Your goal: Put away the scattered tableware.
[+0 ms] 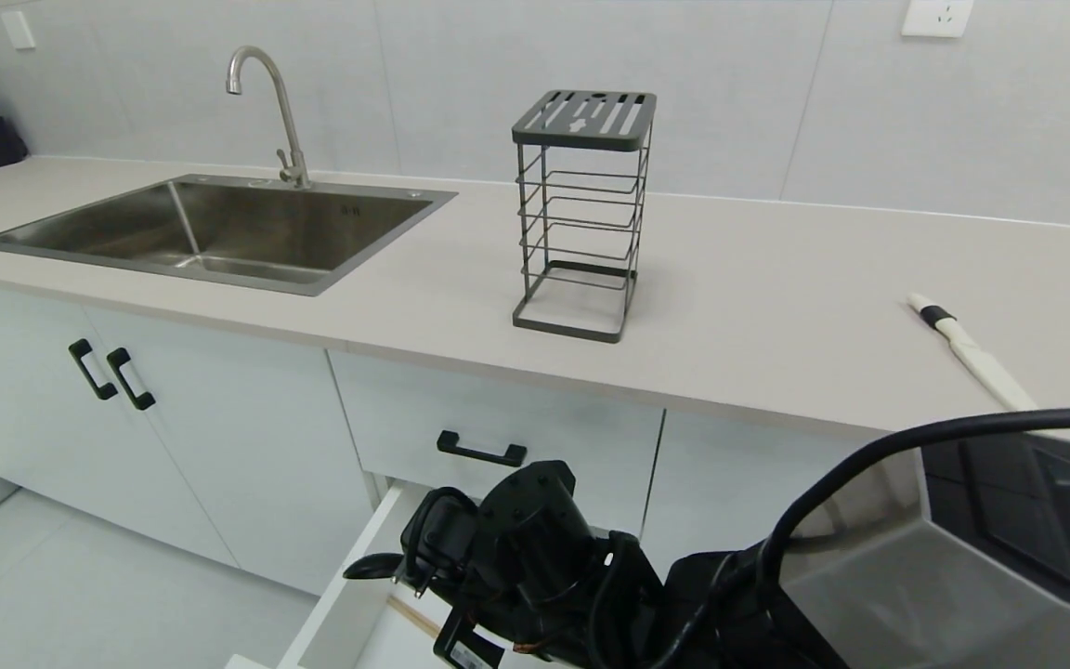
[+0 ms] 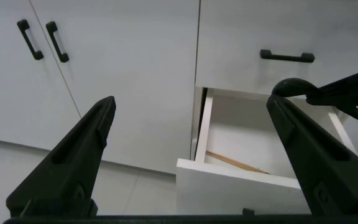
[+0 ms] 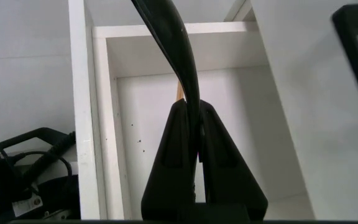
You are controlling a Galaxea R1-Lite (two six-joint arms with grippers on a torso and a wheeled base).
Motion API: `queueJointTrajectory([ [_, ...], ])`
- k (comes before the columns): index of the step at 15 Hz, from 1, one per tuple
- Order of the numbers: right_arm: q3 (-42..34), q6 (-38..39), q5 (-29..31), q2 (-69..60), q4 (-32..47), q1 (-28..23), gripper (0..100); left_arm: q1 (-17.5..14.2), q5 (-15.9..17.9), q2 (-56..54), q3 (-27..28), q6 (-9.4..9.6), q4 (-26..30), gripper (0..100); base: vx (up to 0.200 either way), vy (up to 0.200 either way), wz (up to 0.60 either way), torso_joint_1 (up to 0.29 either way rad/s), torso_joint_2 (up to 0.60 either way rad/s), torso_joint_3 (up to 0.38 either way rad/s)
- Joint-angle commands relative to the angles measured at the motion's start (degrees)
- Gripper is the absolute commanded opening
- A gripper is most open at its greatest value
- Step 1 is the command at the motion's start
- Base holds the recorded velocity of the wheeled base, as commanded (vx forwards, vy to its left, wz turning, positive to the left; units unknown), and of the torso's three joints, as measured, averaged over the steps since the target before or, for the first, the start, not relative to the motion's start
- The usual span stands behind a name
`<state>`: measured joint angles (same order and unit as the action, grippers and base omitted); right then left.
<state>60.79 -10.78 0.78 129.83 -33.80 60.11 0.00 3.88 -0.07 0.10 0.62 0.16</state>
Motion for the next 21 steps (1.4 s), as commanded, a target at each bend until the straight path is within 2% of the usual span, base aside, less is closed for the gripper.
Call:
queueJointTrajectory([
  [1,1.0,0.0,0.0,0.7,0.1,-0.3,0,0.0,0.0,0.1,0.0,-0.01,-0.1,100,0.0,0.0,0.0,-0.222,0.46,0.227],
  [6,2.2,-0.3,0.0,1.0,0.2,-2.3,0,0.0,0.0,0.1,0.0,-0.01,-0.1,100,0.0,0.0,0.0,-0.214,0.46,0.243],
  [10,5.4,-5.7,-0.9,2.4,0.3,-3.8,0,0.0,0.0,0.1,0.0,-0.01,-0.1,100,0.0,0.0,0.0,-0.187,0.38,0.177],
  [14,5.4,-13.1,-1.7,2.8,1.2,-4.8,0,0.0,0.0,0.1,0.0,-0.01,-0.1,100,0.0,0.0,0.0,-0.032,0.1,0.048],
  [21,6.4,-13.5,-1.7,6.0,1.3,-4.8,0,0.0,0.0,0.1,0.0,-0.01,-0.1,100,0.0,0.0,0.0,0.0,0.0,0.0],
])
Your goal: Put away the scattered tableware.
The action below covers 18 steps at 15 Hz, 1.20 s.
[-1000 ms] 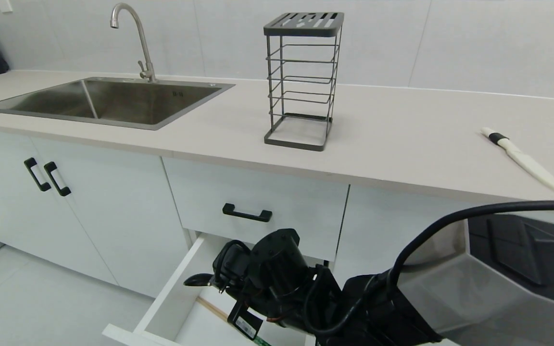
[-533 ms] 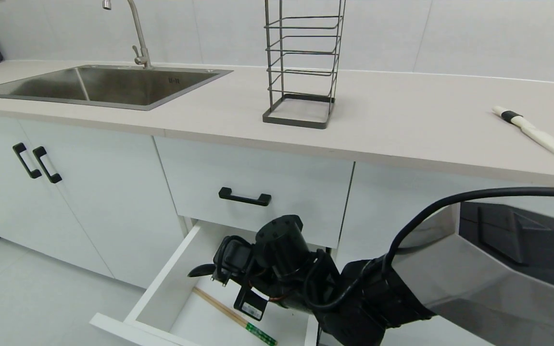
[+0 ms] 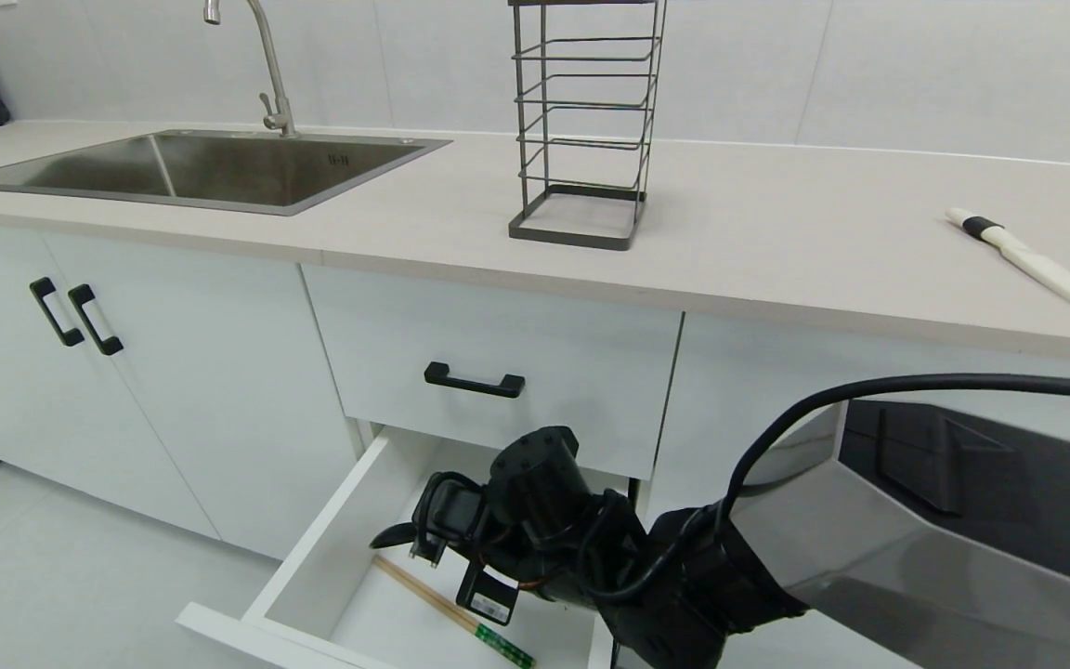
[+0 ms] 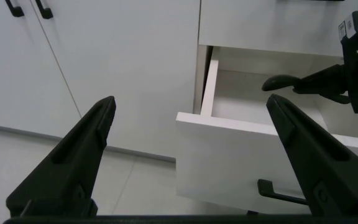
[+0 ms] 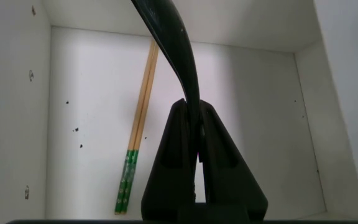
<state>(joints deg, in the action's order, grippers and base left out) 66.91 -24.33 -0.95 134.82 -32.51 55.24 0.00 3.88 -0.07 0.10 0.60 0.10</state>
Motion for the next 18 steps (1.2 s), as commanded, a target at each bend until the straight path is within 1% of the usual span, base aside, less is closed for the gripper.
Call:
queueJointTrajectory([
  [1,0.3,0.1,0.0,1.2,0.0,0.0,0,0.0,0.0,0.1,0.0,0.02,0.0,100,0.0,0.0,0.0,0.0,0.0,0.0],
  [8,2.8,0.3,0.1,4.1,0.0,-0.9,0,0.0,0.0,0.1,0.0,0.02,0.0,100,0.0,0.0,0.0,0.0,0.0,0.0],
  [11,6.2,0.5,-0.4,7.6,-0.1,-1.0,0,0.0,0.0,0.1,0.0,0.02,0.0,100,0.0,0.0,0.0,0.0,0.0,0.0],
  [12,6.9,1.4,-0.2,8.4,0.0,-1.0,0,0.0,0.0,0.1,0.0,0.02,0.0,100,0.0,0.0,0.0,0.0,0.0,0.0],
  [16,7.0,9.1,0.0,9.7,-0.1,-1.0,0,0.0,0.0,0.1,0.0,0.02,0.0,100,0.0,0.0,0.0,0.0,0.0,0.0],
  [18,6.9,9.8,0.0,10.1,0.0,-1.1,0,0.0,0.0,0.1,0.0,0.02,0.0,100,0.0,0.0,0.0,0.0,0.0,0.0],
])
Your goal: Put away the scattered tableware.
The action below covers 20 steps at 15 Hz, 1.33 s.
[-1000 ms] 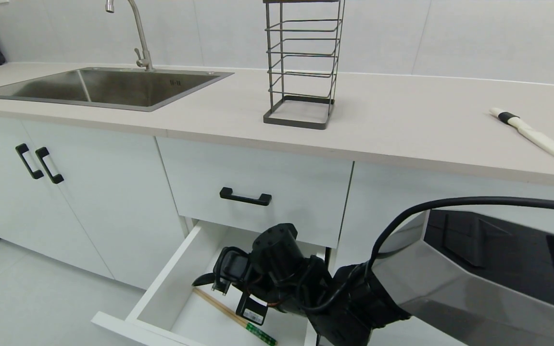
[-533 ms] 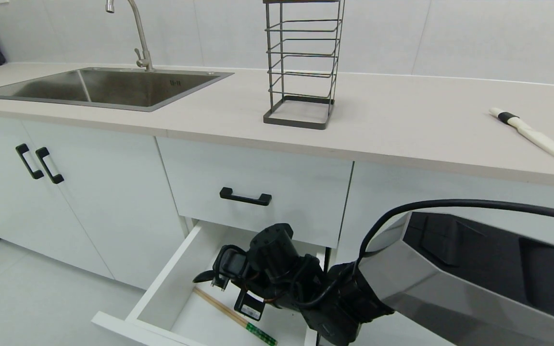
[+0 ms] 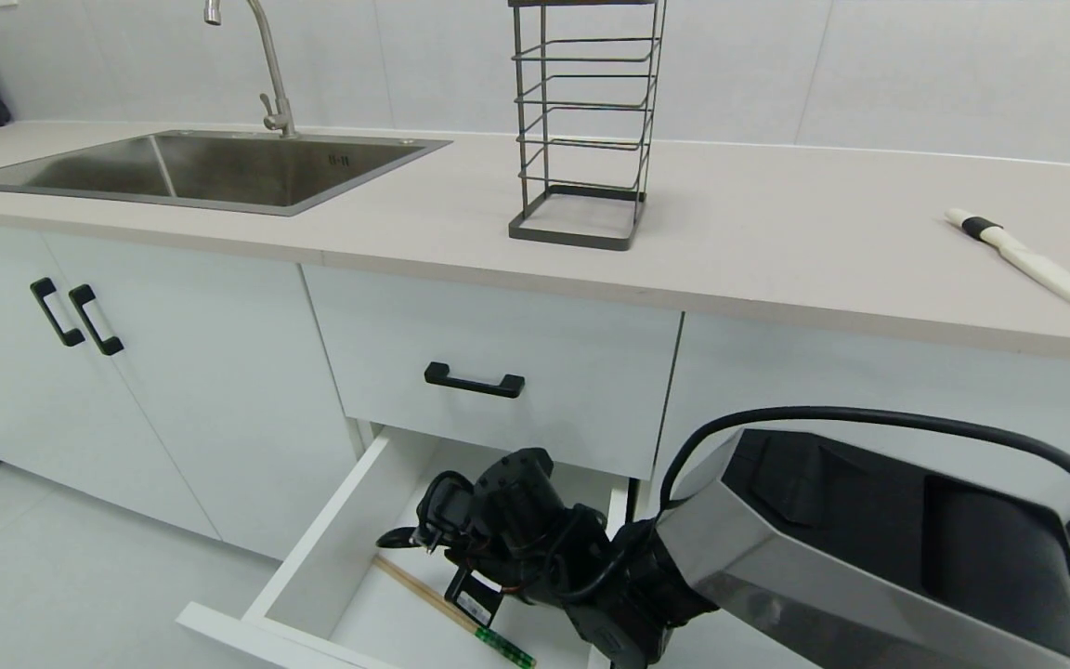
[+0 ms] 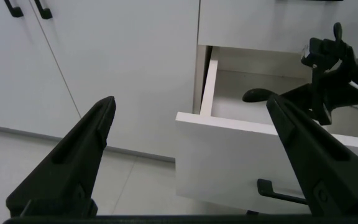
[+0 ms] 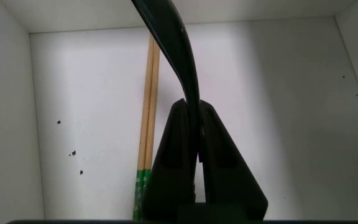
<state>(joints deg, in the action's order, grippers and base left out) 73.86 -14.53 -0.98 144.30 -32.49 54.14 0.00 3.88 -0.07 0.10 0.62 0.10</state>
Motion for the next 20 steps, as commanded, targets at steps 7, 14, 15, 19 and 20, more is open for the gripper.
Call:
queueJointTrajectory([
  [7,-0.7,0.7,-0.2,2.6,0.1,-0.7,0,0.0,0.0,0.1,0.0,-0.01,0.0,100,0.0,0.0,0.0,0.0,0.0,0.0],
  [14,0.1,0.7,-0.5,4.5,0.1,-0.6,0,0.0,0.0,0.1,0.0,-0.01,0.0,100,0.0,0.0,0.0,0.0,0.0,0.0],
  [15,0.1,0.7,-0.6,4.5,0.1,-0.6,0,0.0,0.0,0.1,0.0,-0.01,0.0,100,0.0,0.0,0.0,0.0,0.0,0.0],
  [19,0.2,0.6,-1.5,4.4,1.6,-0.5,100,0.0,0.0,0.1,0.0,-0.01,0.0,100,0.0,0.0,0.0,0.0,0.0,0.0],
  [20,0.3,0.6,-1.6,4.4,1.4,-0.5,100,0.0,0.0,0.1,0.0,-0.01,0.0,100,0.0,0.0,0.0,0.0,0.0,0.0],
])
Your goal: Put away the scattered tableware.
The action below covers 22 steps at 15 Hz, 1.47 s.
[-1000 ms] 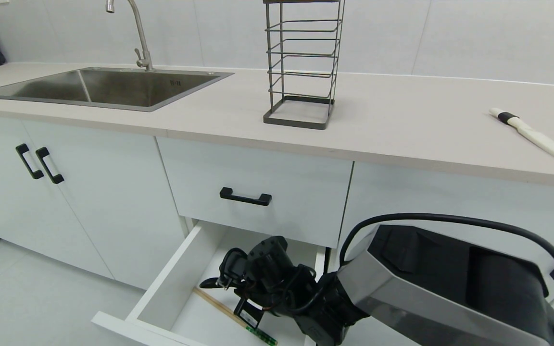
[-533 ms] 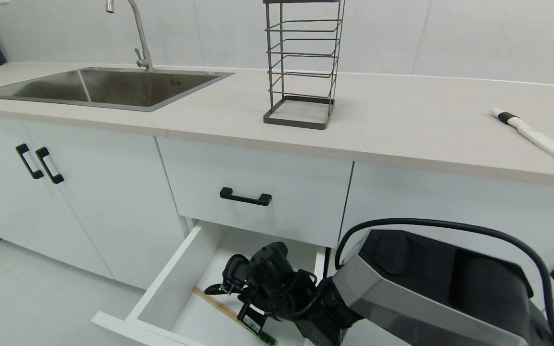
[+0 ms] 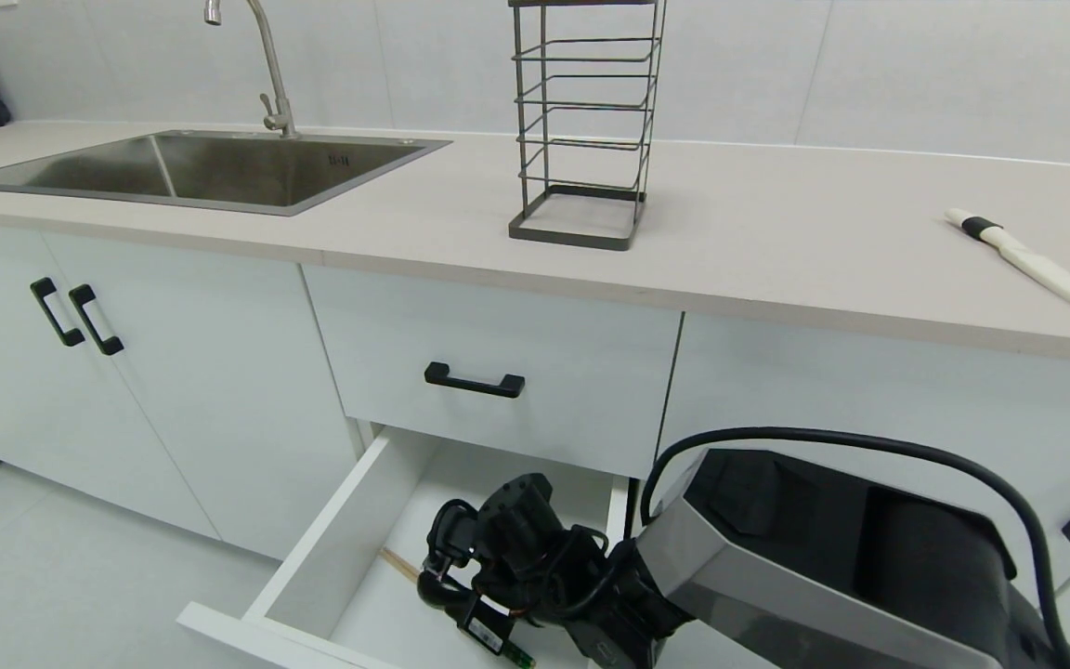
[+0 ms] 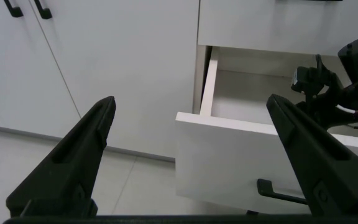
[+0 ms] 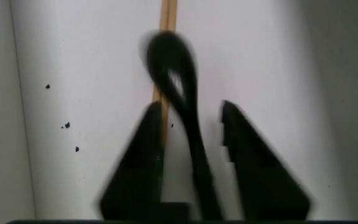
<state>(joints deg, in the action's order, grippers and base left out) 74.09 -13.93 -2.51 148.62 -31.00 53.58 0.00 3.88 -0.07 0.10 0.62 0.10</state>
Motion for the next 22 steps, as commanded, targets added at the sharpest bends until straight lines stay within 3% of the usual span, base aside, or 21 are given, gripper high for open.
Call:
queueJointTrajectory([
  [1,0.0,-0.1,0.0,0.1,-0.3,0.0,100,0.0,0.0,0.1,0.0,-0.01,0.0,100,0.0,0.0,0.0,0.0,0.0,0.0],
  [5,-0.9,-0.4,0.1,-3.3,-0.5,0.3,100,0.0,0.0,0.1,0.0,-0.01,0.0,100,0.0,0.0,0.0,0.0,0.0,0.0],
  [8,-6.1,-0.4,0.5,-10.0,-2.4,1.2,100,0.0,0.0,0.1,0.0,-0.01,0.1,100,0.0,0.0,0.0,0.0,0.0,0.0],
  [14,-24.0,0.0,6.0,-26.1,-8.6,1.6,100,0.0,0.0,0.1,0.0,-0.01,0.0,100,0.0,0.0,0.0,0.0,0.0,0.0],
  [18,-35.9,0.3,5.7,-40.8,-11.0,-0.7,100,0.0,0.0,0.1,0.0,-0.01,0.0,100,0.0,0.0,0.0,0.0,0.0,0.0],
  [20,-47.0,0.2,5.3,-49.5,-12.2,-1.9,100,0.0,0.0,0.1,0.0,-0.01,0.0,100,0.0,0.0,0.0,0.0,0.0,0.0],
  [22,-50.0,0.3,4.2,-55.8,-11.9,-2.6,100,0.0,0.0,0.1,0.0,-0.01,0.0,100,0.0,0.0,0.0,0.0,0.0,0.0],
])
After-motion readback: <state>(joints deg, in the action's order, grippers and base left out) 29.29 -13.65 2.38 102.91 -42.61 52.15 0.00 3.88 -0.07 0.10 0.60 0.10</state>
